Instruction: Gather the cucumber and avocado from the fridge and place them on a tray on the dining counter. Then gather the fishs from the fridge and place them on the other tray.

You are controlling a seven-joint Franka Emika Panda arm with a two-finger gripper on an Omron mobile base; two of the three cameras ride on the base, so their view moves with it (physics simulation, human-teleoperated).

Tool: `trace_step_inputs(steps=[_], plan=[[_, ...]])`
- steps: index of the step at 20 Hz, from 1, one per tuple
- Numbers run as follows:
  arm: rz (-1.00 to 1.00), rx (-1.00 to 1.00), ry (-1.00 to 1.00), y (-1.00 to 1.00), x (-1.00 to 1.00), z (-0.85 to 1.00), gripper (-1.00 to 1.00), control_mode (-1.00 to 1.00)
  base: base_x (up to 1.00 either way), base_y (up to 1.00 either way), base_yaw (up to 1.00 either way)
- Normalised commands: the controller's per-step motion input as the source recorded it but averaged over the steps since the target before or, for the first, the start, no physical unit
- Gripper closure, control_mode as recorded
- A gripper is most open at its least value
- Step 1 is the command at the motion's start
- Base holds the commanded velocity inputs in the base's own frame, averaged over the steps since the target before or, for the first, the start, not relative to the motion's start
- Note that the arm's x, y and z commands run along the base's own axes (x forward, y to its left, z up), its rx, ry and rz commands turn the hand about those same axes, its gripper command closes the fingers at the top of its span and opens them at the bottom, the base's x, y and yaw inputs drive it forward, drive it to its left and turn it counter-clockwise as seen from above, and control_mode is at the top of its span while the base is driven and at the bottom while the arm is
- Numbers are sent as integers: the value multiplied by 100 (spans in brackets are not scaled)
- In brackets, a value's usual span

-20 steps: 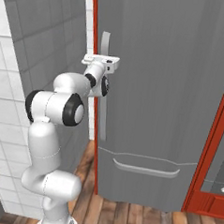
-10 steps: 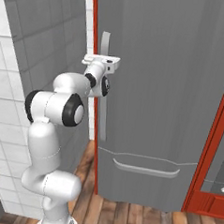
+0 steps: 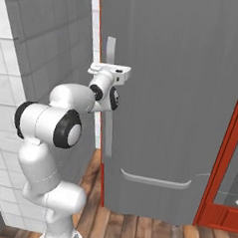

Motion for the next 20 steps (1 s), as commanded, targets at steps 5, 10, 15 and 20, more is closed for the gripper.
trace_step_inputs(steps=[5, 10, 15, 20], plan=[[0, 0, 4, -97, -92, 0, 100, -100, 0, 0, 0], [0, 0, 4, -98, -89, 0, 100, -100, 0, 0, 0], [2, 0, 8, -99, -70, 0, 100, -100, 0, 0, 0], [5, 0, 8, -100, -63, 0, 100, -100, 0, 0, 0]])
